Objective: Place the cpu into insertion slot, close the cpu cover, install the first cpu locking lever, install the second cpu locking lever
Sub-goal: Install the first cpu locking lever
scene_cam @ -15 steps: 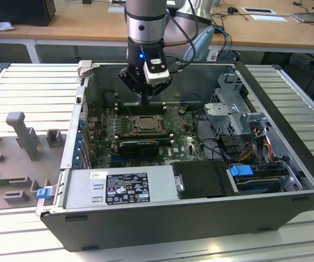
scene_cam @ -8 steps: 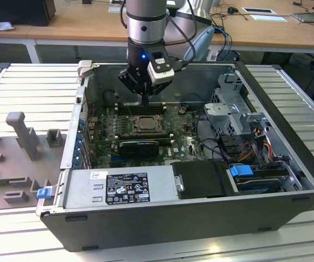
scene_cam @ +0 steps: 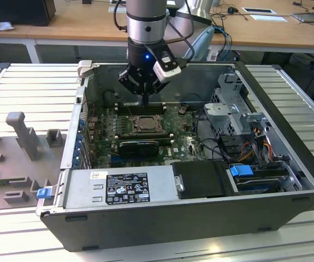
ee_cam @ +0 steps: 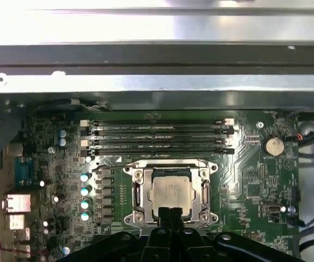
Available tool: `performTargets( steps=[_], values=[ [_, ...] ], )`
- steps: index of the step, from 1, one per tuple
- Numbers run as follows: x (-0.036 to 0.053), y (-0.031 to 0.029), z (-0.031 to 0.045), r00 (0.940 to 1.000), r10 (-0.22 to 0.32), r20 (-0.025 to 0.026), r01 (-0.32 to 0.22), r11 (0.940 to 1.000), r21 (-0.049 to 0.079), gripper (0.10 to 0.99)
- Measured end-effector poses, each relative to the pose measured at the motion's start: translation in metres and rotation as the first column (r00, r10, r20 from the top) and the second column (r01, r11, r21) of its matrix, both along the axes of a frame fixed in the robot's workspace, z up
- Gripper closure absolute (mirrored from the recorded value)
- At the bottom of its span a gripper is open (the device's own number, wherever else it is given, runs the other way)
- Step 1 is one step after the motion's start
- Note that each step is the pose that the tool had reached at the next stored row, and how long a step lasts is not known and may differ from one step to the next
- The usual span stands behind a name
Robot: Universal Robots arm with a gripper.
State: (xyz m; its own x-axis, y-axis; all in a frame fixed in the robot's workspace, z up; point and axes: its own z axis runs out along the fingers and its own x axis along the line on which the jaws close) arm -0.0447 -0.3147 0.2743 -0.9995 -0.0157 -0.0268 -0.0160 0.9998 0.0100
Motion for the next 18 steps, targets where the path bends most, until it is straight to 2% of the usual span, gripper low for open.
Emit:
performTargets(
  steps=[2,3,5,6,7,10,15,17,18],
  values=[
    [0.0000,0.0000,-0.0002,0.9990,0.044,-0.0001,-0.044,0.9990,0.000,0.980],
    [-0.0001,-0.0001,-0.0004,0.9964,0.084,-0.0001,-0.084,0.9964,0.000,0.980],
    [-0.0084,0.0000,-0.0010,0.9928,0.120,0.0000,-0.120,0.9928,0.001,0.980],
    [-0.0166,0.0000,-0.0014,0.9927,0.121,0.0002,-0.121,0.9927,0.001,0.980],
    [-0.0191,0.0000,-0.0018,0.9928,0.119,0.0003,-0.119,0.9928,0.002,0.980],
    [-0.0217,0.0000,-0.0035,0.9941,0.108,0.0002,-0.108,0.9941,0.002,0.980],
    [-0.0232,0.0000,-0.0072,0.9991,0.041,0.0000,-0.041,0.9991,0.002,0.980],
    [-0.0392,0.0000,-0.0081,0.9992,0.041,0.0002,-0.041,0.9992,0.002,0.980],
    [-0.0436,0.0000,-0.0084,0.9992,0.041,0.0002,-0.041,0.9992,0.002,0.980]
  ],
)
